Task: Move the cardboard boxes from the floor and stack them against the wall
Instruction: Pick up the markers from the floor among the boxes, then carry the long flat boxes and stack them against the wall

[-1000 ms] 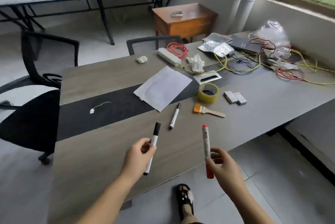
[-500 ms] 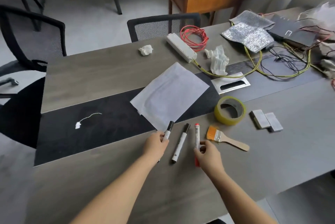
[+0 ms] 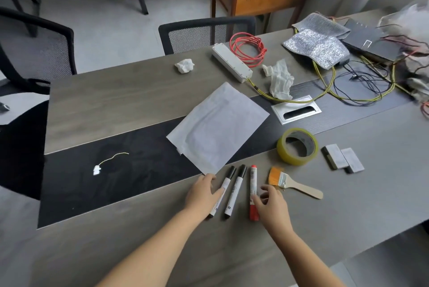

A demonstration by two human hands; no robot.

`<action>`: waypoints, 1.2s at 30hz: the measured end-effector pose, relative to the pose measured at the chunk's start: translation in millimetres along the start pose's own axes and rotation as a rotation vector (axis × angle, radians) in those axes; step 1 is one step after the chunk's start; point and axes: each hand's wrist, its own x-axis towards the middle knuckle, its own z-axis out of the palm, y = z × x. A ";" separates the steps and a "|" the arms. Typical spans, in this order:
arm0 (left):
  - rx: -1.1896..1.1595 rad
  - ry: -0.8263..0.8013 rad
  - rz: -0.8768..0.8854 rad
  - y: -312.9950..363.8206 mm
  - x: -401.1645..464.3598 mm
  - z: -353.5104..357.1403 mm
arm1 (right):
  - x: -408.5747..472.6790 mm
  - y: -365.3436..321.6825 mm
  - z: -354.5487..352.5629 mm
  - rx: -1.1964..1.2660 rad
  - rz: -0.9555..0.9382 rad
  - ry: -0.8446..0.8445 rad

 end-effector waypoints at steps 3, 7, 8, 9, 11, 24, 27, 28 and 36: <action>-0.201 0.018 0.004 -5.6 -9.1 -15.0 | 1.1 -5.1 -15.2 0.019 -0.059 0.004; -0.369 0.193 -0.012 -16.6 -37.1 -42.6 | -1.0 -17.2 -40.5 0.068 -0.272 -0.018; -0.412 0.246 -0.019 -18.6 -47.9 -48.9 | -3.3 -19.2 -46.5 0.077 -0.335 -0.038; -0.458 0.299 -0.022 -20.5 -60.5 -54.3 | -6.0 -20.4 -51.9 0.087 -0.392 -0.061; -0.546 0.392 -0.027 -23.9 -89.9 -60.8 | -11.4 -19.9 -60.4 0.113 -0.483 -0.124; -0.812 0.914 -0.220 -17.8 -297.1 26.1 | -87.4 -14.4 -39.1 0.100 -0.868 -0.823; -0.818 1.077 -0.285 -20.2 -334.1 51.4 | -115.4 -9.8 -21.0 0.024 -0.953 -0.952; -0.821 1.121 -0.297 -21.8 -347.2 60.5 | -125.8 -7.8 -15.5 0.009 -0.975 -0.989; -0.786 1.440 -0.492 -23.2 -492.8 156.2 | -242.5 49.7 12.5 -0.071 -1.129 -1.233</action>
